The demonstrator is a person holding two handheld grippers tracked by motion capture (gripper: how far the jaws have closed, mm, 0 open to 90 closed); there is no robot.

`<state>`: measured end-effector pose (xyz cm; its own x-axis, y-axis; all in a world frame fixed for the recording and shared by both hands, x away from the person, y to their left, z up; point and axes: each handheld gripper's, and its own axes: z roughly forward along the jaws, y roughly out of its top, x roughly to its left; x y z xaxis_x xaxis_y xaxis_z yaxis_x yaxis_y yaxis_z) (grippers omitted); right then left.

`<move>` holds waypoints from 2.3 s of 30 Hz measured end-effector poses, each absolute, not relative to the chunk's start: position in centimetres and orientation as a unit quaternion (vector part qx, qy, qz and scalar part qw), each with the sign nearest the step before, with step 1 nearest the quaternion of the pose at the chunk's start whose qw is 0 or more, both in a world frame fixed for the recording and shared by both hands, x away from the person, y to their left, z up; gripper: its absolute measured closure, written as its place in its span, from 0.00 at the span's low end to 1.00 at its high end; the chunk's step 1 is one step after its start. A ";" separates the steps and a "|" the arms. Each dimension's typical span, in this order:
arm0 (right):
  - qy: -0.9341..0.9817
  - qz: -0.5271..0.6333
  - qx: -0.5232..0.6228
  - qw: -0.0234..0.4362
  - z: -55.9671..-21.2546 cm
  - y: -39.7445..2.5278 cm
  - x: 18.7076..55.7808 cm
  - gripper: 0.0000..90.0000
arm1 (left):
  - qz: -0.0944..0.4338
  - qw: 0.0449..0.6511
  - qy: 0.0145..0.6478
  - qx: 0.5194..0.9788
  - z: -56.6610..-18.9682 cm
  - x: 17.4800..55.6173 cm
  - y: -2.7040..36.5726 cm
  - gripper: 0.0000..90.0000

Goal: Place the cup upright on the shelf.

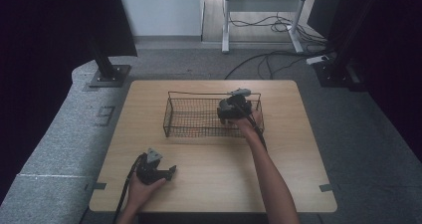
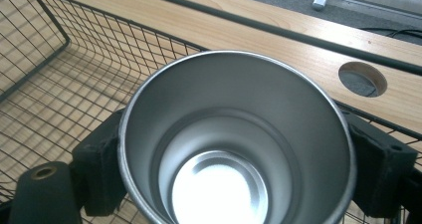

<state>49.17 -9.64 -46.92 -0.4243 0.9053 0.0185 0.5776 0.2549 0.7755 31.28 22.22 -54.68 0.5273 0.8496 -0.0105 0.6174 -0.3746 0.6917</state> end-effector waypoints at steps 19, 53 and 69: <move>0.765 0.343 0.503 0.212 -48.0 -10.2 49.6 0.15 | 0.177 0.328 0.453 0.810 -54.7 31.3 22.2 0.18; 0.750 0.340 0.526 0.214 -47.3 -11.6 49.1 0.04 | 0.177 0.328 0.453 0.810 -54.7 31.3 22.2 0.18; 0.725 0.415 0.493 0.241 -43.9 -14.1 44.3 0.10 | 0.177 0.326 0.452 0.811 -54.7 31.3 22.2 0.18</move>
<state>44.29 -14.14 -43.92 -0.3967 0.9159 0.0605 0.5153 0.1677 0.8404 31.27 22.20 -54.67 0.5283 0.8490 -0.0072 0.6177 -0.3786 0.6893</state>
